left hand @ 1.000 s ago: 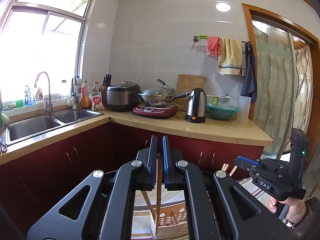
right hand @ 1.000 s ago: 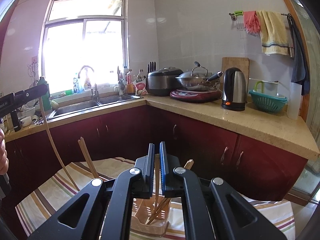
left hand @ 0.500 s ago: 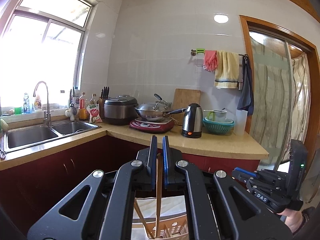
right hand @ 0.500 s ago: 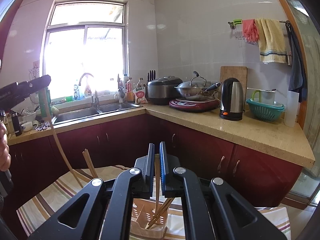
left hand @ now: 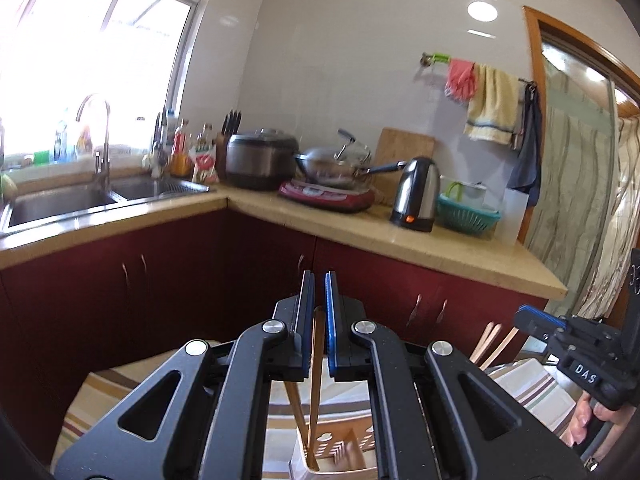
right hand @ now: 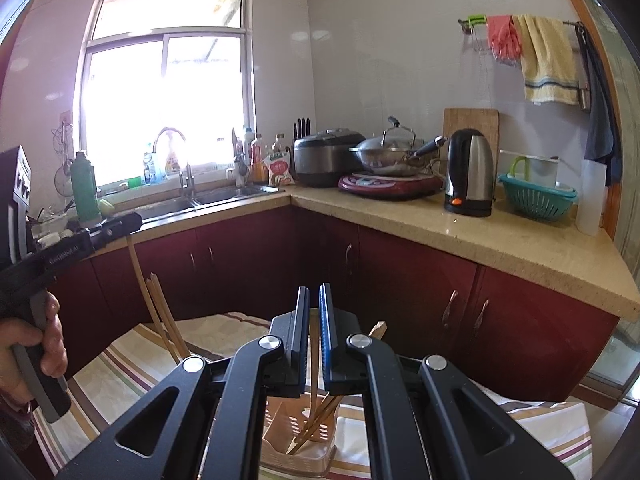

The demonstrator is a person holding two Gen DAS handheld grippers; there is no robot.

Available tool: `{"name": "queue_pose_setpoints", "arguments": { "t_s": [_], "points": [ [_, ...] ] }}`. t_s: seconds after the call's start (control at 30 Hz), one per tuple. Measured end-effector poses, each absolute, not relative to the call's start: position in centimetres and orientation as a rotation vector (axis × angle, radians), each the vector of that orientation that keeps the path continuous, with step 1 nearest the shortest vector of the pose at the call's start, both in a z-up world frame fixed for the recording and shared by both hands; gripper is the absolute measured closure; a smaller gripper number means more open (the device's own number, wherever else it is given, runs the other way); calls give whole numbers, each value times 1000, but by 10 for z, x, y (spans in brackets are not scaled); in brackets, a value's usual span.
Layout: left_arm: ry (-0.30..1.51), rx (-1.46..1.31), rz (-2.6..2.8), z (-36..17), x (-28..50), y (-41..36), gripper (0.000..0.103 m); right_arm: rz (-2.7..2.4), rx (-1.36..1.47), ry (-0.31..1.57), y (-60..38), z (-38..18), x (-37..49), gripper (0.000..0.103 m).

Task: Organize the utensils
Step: 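Lower both held chopsticks down into the holder slots, then open the left tool while the right tool opens, releasing chopsticks into the holder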

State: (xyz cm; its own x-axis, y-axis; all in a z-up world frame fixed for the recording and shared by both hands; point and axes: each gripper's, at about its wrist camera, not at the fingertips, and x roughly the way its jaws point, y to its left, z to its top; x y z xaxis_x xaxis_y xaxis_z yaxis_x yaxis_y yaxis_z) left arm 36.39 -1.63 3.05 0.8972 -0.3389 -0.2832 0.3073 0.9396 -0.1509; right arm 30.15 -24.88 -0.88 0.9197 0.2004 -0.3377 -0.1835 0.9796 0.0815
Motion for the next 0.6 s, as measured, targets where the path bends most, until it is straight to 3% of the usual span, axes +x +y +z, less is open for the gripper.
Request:
{"name": "queue_pose_setpoints", "arguments": {
  "t_s": [0.33, 0.43, 0.5, 0.53, 0.6],
  "points": [
    [368, -100, -328, 5, 382, -16, 97, 198, 56, 395, -246, -27, 319, 97],
    [366, -93, -321, 2, 383, -17, 86, 191, 64, 394, -247, -27, 321, 97],
    [364, -90, -314, 0, 383, -17, 71, 190, 69, 396, -247, -28, 323, 95],
    [362, -93, -314, -1, 383, -17, 68, 190, 70, 398, -246, -29, 325, 94],
    [357, -96, -308, -1, 383, -16, 55, 189, 71, 395, -246, -31, 325, 84]
  ]
}}
